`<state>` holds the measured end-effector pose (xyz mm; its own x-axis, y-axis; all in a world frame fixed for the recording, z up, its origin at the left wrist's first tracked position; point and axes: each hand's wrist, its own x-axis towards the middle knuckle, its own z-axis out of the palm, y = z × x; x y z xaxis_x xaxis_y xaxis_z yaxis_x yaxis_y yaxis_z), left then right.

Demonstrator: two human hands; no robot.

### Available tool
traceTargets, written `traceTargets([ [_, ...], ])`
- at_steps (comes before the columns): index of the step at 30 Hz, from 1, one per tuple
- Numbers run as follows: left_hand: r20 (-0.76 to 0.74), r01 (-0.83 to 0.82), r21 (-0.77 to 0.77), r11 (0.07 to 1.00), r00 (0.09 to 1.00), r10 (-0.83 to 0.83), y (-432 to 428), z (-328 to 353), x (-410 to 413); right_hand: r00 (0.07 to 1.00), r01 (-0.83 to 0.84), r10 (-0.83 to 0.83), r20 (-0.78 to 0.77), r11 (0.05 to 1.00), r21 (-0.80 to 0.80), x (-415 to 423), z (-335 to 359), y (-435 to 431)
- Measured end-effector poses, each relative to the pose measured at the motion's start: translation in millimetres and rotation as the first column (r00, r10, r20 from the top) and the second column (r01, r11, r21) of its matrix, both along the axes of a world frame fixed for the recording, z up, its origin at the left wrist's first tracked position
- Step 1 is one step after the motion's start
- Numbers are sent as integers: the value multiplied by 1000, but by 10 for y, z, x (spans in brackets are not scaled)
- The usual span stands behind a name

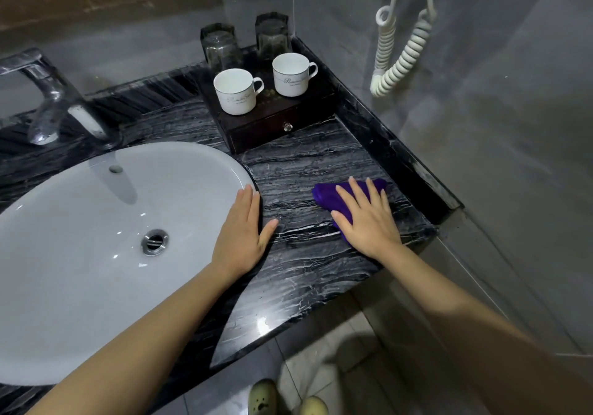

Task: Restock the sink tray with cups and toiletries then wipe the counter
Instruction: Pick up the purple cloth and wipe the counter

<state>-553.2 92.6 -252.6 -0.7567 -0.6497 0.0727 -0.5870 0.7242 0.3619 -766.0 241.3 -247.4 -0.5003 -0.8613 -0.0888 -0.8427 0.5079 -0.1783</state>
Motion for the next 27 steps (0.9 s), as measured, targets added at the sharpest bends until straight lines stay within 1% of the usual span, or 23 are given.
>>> traceTargets([
  [9, 4, -13, 18, 1000, 1000, 13, 19, 6, 1, 998, -63, 63, 12, 998, 15, -134, 12, -666],
  [17, 21, -5, 3, 1000, 1000, 5, 25, 9, -4, 987, -139, 140, 79, 990, -21, -147, 52, -1286],
  [21, 35, -7, -18, 1000, 999, 7, 36, 17, -1, 980, -185, 188, 63, 982, -41, -121, 39, -1375],
  [27, 83, -5, -28, 1000, 997, 7, 55, 99, -5, 942, -308, 316, 113, 948, -85, 83, 47, -1236],
])
